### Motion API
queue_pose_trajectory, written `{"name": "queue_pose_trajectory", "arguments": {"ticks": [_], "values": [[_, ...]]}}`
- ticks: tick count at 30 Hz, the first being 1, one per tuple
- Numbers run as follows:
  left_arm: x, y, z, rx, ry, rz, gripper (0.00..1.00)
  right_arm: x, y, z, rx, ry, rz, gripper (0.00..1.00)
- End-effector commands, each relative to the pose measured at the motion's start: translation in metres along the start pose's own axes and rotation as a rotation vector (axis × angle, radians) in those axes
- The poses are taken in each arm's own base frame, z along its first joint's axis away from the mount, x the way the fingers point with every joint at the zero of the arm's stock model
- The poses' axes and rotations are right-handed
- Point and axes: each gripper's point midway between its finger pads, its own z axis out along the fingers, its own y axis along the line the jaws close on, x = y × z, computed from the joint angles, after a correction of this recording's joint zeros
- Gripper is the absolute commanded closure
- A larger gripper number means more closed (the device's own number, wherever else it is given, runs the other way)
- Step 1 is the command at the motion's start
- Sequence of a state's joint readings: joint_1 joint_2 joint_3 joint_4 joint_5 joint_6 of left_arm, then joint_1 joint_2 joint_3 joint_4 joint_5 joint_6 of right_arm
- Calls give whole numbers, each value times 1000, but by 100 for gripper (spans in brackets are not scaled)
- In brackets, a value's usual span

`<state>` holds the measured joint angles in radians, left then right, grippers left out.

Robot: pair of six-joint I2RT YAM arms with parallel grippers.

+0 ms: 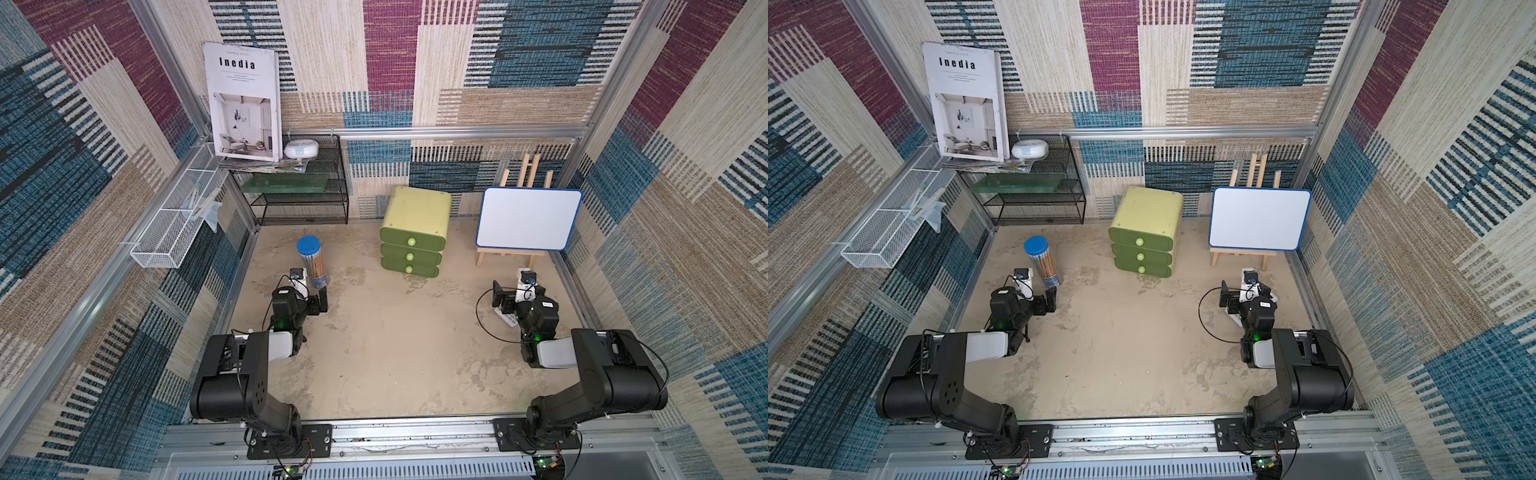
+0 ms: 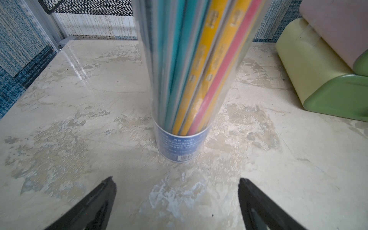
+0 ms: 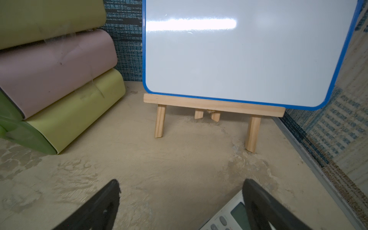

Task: Place the wired earphones into the drawer by color
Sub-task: Reset both arms

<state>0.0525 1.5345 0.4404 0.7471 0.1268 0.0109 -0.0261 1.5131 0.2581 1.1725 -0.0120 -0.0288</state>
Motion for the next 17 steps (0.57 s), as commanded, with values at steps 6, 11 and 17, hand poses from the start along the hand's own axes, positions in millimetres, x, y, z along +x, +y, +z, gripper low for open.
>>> {"name": "queue_pose_trajectory", "arguments": {"ticks": [6,11,17], "values": [[-5,1,-1,-4,-18,10,1,-4,0,1,-1,-15,5,1],[-5,1,0,-5,-18,10,1,-3,1,2,-3,-11,7,1],[-5,1,-1,-4,-18,10,1,-3,-1,2,-10,-11,16,1]]}}
